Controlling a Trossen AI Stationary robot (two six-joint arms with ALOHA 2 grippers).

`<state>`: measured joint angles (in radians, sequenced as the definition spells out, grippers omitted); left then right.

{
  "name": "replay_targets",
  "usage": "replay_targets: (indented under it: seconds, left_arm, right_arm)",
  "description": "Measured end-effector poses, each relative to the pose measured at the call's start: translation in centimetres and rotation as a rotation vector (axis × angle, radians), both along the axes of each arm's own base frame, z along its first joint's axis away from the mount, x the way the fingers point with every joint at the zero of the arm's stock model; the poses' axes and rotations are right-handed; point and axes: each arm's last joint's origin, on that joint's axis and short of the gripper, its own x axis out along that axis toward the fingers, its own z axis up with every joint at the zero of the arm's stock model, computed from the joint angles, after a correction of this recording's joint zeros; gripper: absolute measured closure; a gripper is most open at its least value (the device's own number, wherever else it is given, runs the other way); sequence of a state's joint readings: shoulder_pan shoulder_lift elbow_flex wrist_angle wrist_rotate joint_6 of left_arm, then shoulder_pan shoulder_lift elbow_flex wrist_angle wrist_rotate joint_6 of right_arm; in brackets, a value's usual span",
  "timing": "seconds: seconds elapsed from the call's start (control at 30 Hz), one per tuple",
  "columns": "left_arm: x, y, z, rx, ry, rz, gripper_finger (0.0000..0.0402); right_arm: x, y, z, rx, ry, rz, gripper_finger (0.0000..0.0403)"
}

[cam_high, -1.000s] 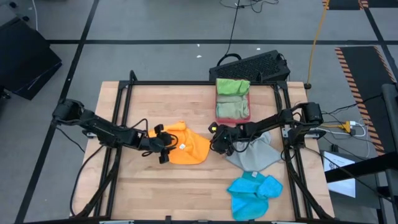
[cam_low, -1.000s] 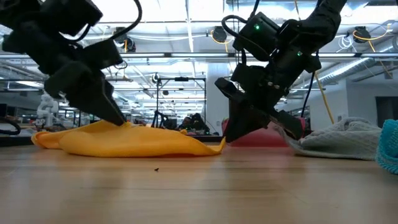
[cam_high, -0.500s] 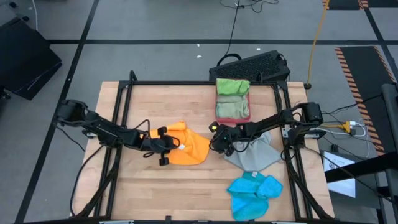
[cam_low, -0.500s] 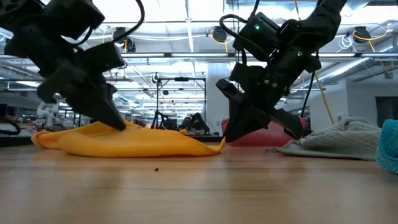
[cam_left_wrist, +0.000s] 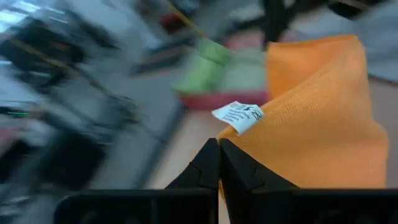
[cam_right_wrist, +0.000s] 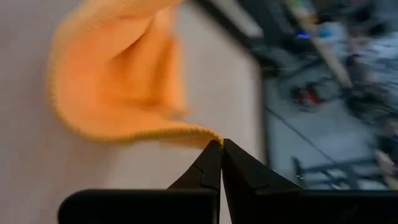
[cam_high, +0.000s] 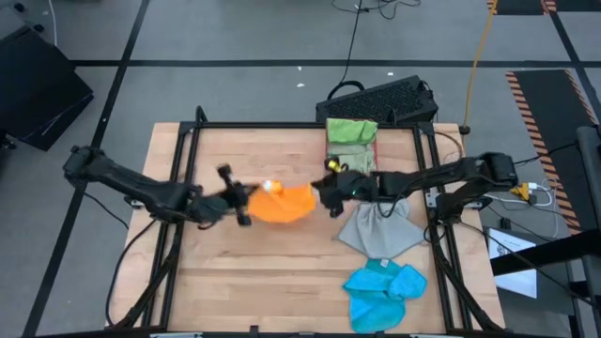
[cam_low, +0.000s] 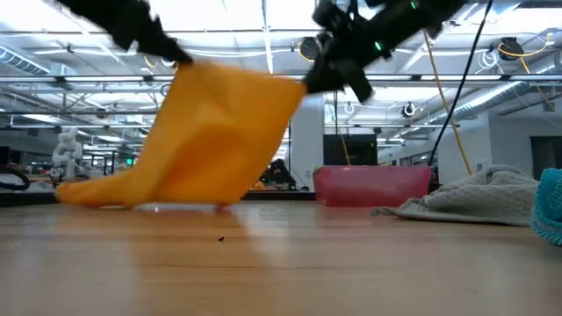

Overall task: Fold microfiber towels
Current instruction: Fold the yellow microfiber cloth

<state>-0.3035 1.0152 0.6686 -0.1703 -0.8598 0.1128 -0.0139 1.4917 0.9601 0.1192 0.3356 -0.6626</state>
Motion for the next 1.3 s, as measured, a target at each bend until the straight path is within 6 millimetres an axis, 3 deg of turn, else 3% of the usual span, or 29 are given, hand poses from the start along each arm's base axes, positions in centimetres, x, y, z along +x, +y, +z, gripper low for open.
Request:
replay_targets:
  seconds: [0.27,0.37,0.43,0.57,0.77,0.9,1.1,1.3]
  left_arm:
    - [-4.3,3.6,9.3,0.12,-0.302,0.18,0.0396]
    - [-5.9,3.9,11.6,0.028,-0.417,0.041,0.0397]
    - [-6.6,3.4,12.1,-0.081,-0.449,-0.125,0.0398]
    - [-6.6,2.1,10.5,-0.276,-0.342,-0.335,0.0397]
    - [-5.4,0.0,6.7,-0.548,-0.099,-0.385,0.0395]
    - [-4.0,-2.3,4.2,-0.66,-0.009,-0.451,0.0398]
    - [-2.3,-6.2,1.5,-0.759,0.103,-0.502,0.0397]
    - [-1.0,-9.5,-0.9,-0.757,0.136,-0.47,0.0393]
  right_arm:
    - [0.8,-3.8,10.6,-0.116,-0.294,-0.192,0.0403]
    - [0.4,-4.1,13.5,-0.018,-0.353,-0.242,0.0403]
    - [0.0,-3.0,14.0,0.059,-0.338,-0.239,0.0403]
    - [-0.8,0.0,12.8,0.178,-0.208,-0.187,0.0403]
    - [-1.5,4.5,10.4,0.389,-0.008,-0.015,0.0403]
    - [-1.9,7.0,8.4,0.439,0.061,0.053,0.0403]
    - [-2.8,9.2,5.9,0.52,0.107,0.054,0.0403]
    - [-3.4,10.6,1.9,0.635,0.054,0.045,0.0403]
